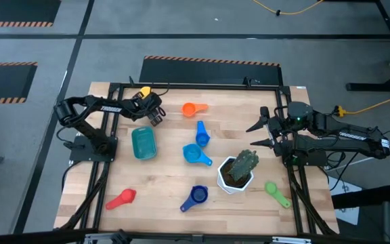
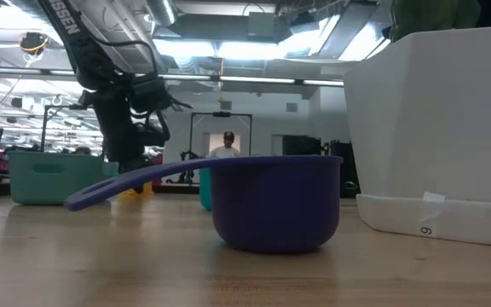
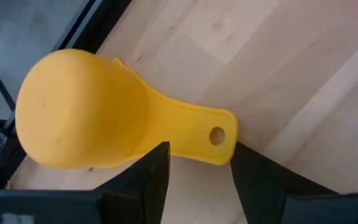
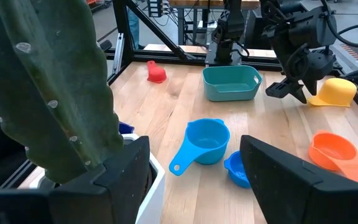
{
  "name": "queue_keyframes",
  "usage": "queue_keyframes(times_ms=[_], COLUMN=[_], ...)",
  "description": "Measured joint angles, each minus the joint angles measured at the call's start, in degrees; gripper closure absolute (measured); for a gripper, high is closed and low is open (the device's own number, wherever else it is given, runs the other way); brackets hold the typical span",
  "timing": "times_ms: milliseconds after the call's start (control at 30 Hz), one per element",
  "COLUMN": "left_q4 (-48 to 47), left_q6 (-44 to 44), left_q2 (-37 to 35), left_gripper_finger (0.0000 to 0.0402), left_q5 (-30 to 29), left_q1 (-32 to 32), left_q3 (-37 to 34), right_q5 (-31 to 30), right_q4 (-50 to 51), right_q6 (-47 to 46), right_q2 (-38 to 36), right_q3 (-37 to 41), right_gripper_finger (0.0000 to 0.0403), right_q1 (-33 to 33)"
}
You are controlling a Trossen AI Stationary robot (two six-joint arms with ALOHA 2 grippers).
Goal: Nest measuring cups in basket
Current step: Stack the yellow measuring cup on top of the light blue measuring cup
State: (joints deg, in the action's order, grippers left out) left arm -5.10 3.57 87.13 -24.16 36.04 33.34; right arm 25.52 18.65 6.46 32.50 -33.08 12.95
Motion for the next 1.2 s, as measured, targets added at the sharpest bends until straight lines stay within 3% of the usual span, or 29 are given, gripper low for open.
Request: queue_keyframes(times_ms=[533,1200], left_q4=[0.0,0.4], left_q6=[0.1,-0.2], left_q2=[0.0,0.0], left_gripper_finger=[0.0254,0.0395], left_q5=[0.1,2.1], left_q1=[0.8,0.8], left_q3=[0.0,0.2], right_q5=[0.0,0.0], right_q4=[0.0,0.0], right_q6=[0.0,0.0], right_q2=[0.0,0.0], right_q3=[0.0,0.0], right_gripper_finger=[0.0147,0.0147], right_q1=[0.0,0.0])
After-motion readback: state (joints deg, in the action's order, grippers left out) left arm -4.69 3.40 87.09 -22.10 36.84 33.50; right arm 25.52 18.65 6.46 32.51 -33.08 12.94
